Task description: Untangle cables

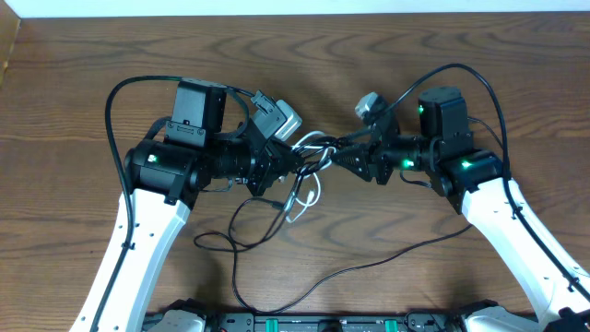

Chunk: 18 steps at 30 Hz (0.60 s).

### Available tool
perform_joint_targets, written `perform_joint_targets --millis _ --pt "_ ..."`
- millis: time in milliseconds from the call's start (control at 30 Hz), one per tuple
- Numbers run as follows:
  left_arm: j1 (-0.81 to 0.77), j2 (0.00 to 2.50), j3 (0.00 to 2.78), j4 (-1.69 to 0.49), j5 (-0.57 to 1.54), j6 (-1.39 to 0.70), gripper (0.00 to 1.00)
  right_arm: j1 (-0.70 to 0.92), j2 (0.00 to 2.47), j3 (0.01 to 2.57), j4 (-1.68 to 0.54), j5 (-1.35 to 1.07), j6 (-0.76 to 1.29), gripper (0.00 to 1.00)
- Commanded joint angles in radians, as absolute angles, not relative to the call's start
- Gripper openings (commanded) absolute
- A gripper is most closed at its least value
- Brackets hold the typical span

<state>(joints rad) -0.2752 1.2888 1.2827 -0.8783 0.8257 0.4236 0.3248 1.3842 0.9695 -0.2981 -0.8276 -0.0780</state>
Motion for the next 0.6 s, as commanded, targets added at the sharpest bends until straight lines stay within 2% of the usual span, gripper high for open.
perform_joint_targets --millis 0,200,300,367,467,567 --pt "-0.276 1.289 1.294 -0.877 0.824 0.432 0.08 0.329 1.384 0.972 -0.3 -0.711 0.041 0.48" --pt "-0.276 1.289 1.294 -0.869 0.78 0.411 0.08 0.329 1.384 0.972 -0.3 -0.667 0.127 0.51" --pt "-0.276 1.289 1.294 -0.869 0.729 0.405 0.08 0.329 1.384 0.972 -0.301 -0.764 0.126 0.56" --pt "-0.276 1.289 1.294 -0.866 0.673 0.381 0.07 0.329 1.384 0.972 -0.301 -0.839 0.089 0.56" --pt "-0.276 1.289 1.294 -0.841 0.575 0.277 0.08 0.329 1.384 0.972 -0.301 -0.948 0.036 0.58" --pt "-0.276 1.289 1.294 -0.792 0.564 0.189 0.08 0.329 1.384 0.972 -0.3 -0.981 0.038 0.61"
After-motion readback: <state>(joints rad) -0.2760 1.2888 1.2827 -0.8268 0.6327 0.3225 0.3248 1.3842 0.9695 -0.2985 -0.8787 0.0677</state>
